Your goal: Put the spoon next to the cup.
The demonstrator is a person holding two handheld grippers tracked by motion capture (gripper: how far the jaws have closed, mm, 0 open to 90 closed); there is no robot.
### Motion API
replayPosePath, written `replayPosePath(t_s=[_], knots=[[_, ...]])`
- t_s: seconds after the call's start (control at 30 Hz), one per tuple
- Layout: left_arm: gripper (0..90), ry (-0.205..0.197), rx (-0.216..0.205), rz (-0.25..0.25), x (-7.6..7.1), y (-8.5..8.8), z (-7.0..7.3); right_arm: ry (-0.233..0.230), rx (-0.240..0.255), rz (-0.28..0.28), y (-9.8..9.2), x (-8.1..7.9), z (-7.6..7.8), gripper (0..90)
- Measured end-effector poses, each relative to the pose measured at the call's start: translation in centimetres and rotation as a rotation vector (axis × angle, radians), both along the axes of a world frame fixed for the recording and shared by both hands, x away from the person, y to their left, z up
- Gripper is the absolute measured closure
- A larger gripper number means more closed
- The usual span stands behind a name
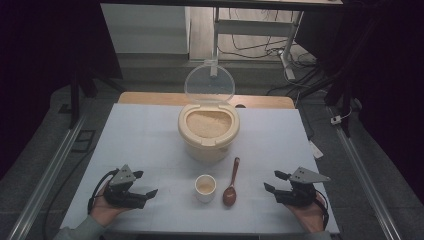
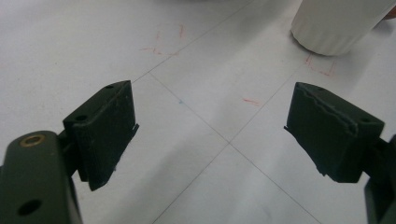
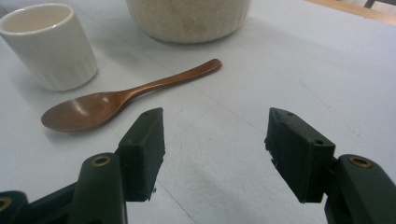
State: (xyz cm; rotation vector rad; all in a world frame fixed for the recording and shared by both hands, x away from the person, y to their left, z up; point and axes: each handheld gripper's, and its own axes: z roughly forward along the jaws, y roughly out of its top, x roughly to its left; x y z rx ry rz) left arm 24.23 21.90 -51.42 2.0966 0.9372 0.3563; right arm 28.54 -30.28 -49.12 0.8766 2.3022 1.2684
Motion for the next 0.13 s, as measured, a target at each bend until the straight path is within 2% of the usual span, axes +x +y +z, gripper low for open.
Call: replayPosePath(t_s=[0.13], knots=[[14.9,0.000,0.003,0.002,0.04,0.00,-0.02,-0.009,-0.003,-0.004,-0.03,0.02,0.02,36.9]])
